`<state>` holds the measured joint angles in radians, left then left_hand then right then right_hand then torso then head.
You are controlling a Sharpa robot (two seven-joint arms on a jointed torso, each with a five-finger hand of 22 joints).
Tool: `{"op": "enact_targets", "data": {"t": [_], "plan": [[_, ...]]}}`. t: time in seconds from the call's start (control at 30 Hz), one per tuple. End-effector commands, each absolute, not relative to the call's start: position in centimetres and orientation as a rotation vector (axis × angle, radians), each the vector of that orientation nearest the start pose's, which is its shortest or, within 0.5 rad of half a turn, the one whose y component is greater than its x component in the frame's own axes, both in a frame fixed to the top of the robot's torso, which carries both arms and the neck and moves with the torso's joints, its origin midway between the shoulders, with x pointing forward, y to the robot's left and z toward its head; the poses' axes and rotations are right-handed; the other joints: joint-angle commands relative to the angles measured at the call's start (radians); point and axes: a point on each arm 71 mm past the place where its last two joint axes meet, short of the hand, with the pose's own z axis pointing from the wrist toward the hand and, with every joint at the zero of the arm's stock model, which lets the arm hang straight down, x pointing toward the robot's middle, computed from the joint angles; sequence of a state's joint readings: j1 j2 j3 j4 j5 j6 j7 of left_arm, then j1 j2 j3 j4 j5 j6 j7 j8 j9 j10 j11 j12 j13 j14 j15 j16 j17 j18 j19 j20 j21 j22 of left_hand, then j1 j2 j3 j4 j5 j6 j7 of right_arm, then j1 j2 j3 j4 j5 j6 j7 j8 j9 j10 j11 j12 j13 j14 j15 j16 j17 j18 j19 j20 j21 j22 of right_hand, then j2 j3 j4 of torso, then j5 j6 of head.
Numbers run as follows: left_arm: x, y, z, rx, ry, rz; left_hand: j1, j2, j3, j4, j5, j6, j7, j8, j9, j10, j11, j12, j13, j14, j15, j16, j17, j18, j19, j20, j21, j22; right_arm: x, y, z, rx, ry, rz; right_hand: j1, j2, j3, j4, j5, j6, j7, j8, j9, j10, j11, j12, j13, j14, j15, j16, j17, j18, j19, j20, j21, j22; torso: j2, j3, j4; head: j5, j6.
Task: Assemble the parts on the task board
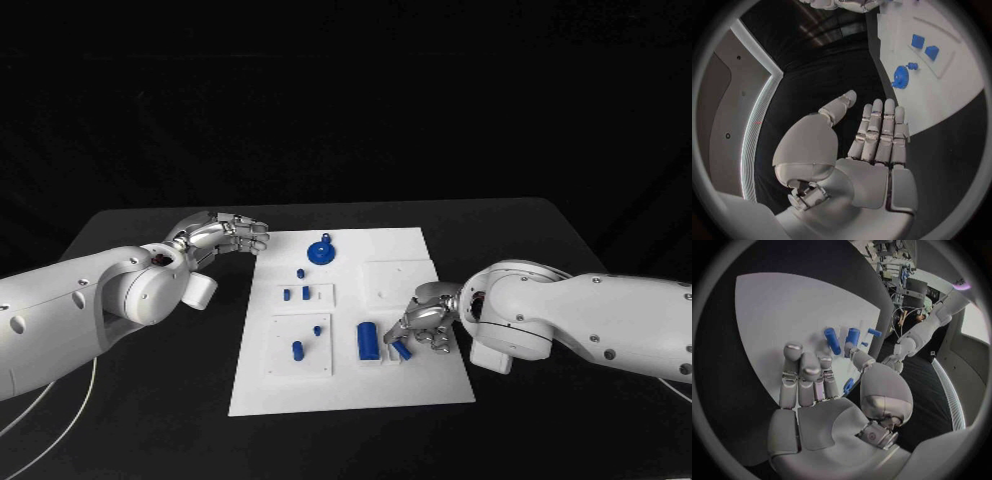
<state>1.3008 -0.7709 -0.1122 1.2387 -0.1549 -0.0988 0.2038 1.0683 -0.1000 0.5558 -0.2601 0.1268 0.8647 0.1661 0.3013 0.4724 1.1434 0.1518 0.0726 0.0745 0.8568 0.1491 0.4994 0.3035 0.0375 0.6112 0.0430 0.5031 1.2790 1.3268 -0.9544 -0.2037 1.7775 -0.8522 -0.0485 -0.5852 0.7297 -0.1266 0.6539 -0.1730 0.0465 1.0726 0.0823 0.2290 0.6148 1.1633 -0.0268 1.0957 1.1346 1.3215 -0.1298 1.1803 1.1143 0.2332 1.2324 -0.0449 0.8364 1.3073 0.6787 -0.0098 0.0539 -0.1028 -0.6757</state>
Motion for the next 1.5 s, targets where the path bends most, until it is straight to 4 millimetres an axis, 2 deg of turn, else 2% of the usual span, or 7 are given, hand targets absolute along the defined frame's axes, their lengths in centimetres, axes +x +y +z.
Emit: {"op": "enact_targets", "data": {"t": [0.03, 0.1, 0.3, 0.4, 0.67, 1.07, 1.5], "plan": [[54.19, 24.76, -17.68, -0.961, 1.661, -1.372, -0.008, 0.000, 0.000, 0.004, -0.005, -0.008, 0.000, 0.005, -0.001, -0.005, -0.003, 0.000, -0.001, 0.006, 0.000, -0.004, 0.001, 0.014, 0.000, 0.006, -0.006, 0.001, 41.90, -20.49, -21.25, 0.328, 2.388, 0.515, 0.000, -0.009, 0.002, -0.005, 0.003, 0.001, -0.001, -0.004, 0.000, -0.003, -0.003, 0.000, 0.001, -0.001, -0.005, 0.000, -0.001, 0.029, -0.002, -0.007, 0.001, 0.011, 0.000, 0.0006, 0.0000, 0.000, 0.001], [54.20, 24.76, -17.68, -0.961, 1.661, -1.371, -0.007, 0.000, 0.000, 0.004, -0.005, -0.008, 0.000, 0.005, -0.001, -0.005, -0.003, 0.000, -0.001, 0.006, 0.000, -0.004, 0.001, 0.014, 0.000, 0.006, -0.006, 0.002, 41.89, -20.47, -21.24, 0.326, 2.389, 0.517, 0.010, -0.003, 0.008, -0.007, 0.003, 0.002, -0.002, -0.003, -0.001, -0.002, -0.004, 0.000, 0.001, 0.000, -0.005, 0.000, -0.001, 0.029, -0.002, -0.007, 0.001, 0.011, 0.000, 0.0005, -0.0001, -0.001, 0.000], [54.19, 24.76, -17.69, -0.959, 1.664, -1.370, -0.007, 0.000, 0.000, 0.004, -0.006, -0.009, 0.000, 0.005, -0.001, -0.005, -0.003, 0.000, -0.001, 0.006, 0.001, -0.004, 0.002, 0.014, 0.000, 0.006, -0.006, 0.002, 41.86, -20.47, -21.20, 0.320, 2.386, 0.523, 0.077, 0.054, 0.067, -0.030, 0.007, 0.005, -0.001, -0.002, -0.006, 0.000, -0.004, 0.000, 0.001, 0.002, -0.004, -0.001, -0.002, 0.029, 0.000, -0.006, 0.000, 0.010, 0.000, 0.0005, -0.0002, -0.001, -0.001], [54.19, 24.74, -17.70, -0.958, 1.664, -1.370, -0.007, 0.000, 0.000, 0.004, -0.006, -0.008, 0.000, 0.005, -0.001, -0.005, -0.003, 0.000, -0.001, 0.006, 0.001, -0.004, 0.002, 0.014, 0.000, 0.006, -0.006, 0.002, 41.85, -20.45, -21.18, 0.317, 2.384, 0.529, 0.097, 0.074, 0.088, -0.048, 0.033, 0.008, 0.000, -0.001, -0.010, 0.001, -0.002, 0.000, 0.001, 0.003, -0.003, 0.000, -0.002, 0.029, -0.001, -0.001, 0.001, 0.011, 0.000, 0.0002, 0.0001, -0.001, 0.000], [54.19, 24.79, -17.71, -0.958, 1.666, -1.368, -0.008, 0.000, 0.000, 0.005, -0.006, -0.008, 0.000, 0.005, -0.002, -0.005, -0.003, 0.000, -0.001, 0.006, 0.001, -0.005, 0.002, 0.014, 0.000, 0.006, -0.007, 0.002, 41.80, -20.39, -21.14, 0.309, 2.382, 0.542, 0.092, 0.096, 0.115, -0.040, 0.028, 0.015, 0.000, 0.001, -0.017, 0.004, -0.002, -0.001, 0.001, 0.004, -0.002, 0.000, -0.002, 0.029, 0.001, 0.006, 0.002, 0.012, 0.000, -0.0002, 0.0011, 0.001, -0.001], [54.18, 24.83, -17.73, -0.959, 1.668, -1.368, -0.010, 0.000, 0.000, 0.008, -0.007, -0.008, 0.000, 0.006, -0.002, -0.005, -0.003, 0.000, -0.001, 0.006, 0.001, -0.006, 0.004, 0.014, 0.000, 0.006, -0.007, 0.003, 41.62, -20.18, -21.07, 0.308, 2.384, 0.558, 0.000, 0.076, 0.144, 0.045, 0.005, 0.023, -0.002, 0.003, -0.034, 0.008, -0.003, -0.001, 0.001, 0.003, -0.003, 0.004, 0.001, 0.029, 0.003, 0.009, 0.005, 0.013, 0.000, -0.0010, 0.0007, 0.004, 0.000], [54.17, 24.86, -17.74, -0.958, 1.670, -1.366, -0.011, 0.000, 0.000, 0.010, -0.007, -0.008, 0.000, 0.006, -0.002, -0.004, -0.003, 0.000, -0.001, 0.006, 0.001, -0.006, 0.005, 0.014, 0.000, 0.006, -0.008, 0.004, 41.41, -20.09, -21.24, 0.290, 2.422, 0.548, -0.064, 0.014, 0.128, 0.083, 0.002, 0.020, -0.003, 0.007, -0.036, 0.007, -0.005, -0.001, 0.004, 0.002, -0.005, 0.006, 0.003, 0.029, 0.004, 0.003, 0.008, 0.014, 0.000, -0.0007, 0.0004, 0.005, 0.000]]}}
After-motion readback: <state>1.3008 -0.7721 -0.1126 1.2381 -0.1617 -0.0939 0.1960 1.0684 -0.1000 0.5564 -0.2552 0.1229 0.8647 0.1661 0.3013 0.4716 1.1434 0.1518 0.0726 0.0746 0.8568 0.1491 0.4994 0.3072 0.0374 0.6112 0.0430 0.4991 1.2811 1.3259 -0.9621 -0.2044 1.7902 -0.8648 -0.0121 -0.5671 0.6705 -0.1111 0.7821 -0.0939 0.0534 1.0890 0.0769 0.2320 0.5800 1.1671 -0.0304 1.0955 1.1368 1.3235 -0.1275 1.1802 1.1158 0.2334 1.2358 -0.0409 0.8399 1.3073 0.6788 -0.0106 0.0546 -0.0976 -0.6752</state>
